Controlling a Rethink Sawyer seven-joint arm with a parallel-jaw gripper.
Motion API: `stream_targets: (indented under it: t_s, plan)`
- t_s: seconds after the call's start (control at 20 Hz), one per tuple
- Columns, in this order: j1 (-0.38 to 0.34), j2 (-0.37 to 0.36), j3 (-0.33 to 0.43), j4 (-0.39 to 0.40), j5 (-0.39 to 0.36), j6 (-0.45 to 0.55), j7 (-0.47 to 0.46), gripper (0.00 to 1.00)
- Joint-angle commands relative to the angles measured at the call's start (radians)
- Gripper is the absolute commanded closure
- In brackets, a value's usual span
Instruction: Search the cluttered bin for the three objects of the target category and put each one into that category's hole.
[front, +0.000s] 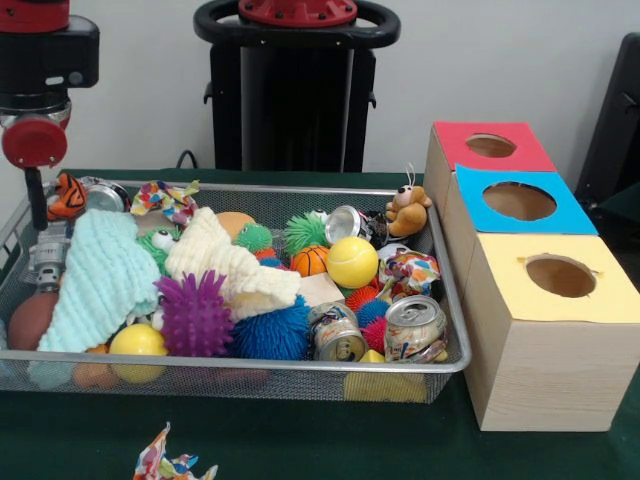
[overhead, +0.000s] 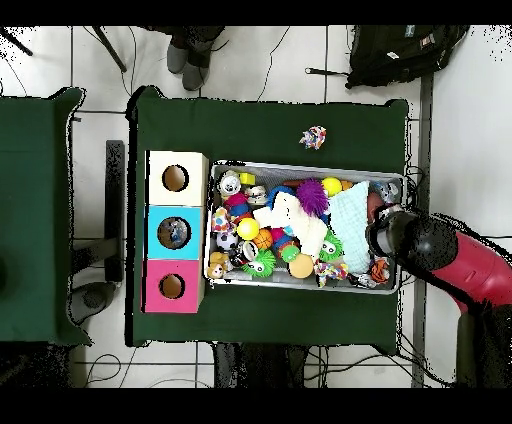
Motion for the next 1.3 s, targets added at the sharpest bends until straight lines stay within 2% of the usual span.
stream_targets:
  t_s: [0.05, 0.15, 0.45, 0.85, 1.3]
  plan:
    - [0.016, -0.004, 0.096, 0.097, 0.008, 0.089, -0.064, 0.0]
    - [0.022, -0.011, 0.086, 0.093, -0.028, 0.048, -0.079, 0.0]
    - [0.012, -0.036, 0.107, 0.095, -0.091, 0.01, -0.159, 0.0]
    - [0.011, -0.041, 0.129, 0.093, -0.137, -0.013, -0.159, 0.0]
    - [-0.008, -0.045, 0.158, 0.089, -0.15, 0.012, -0.159, 0.0]
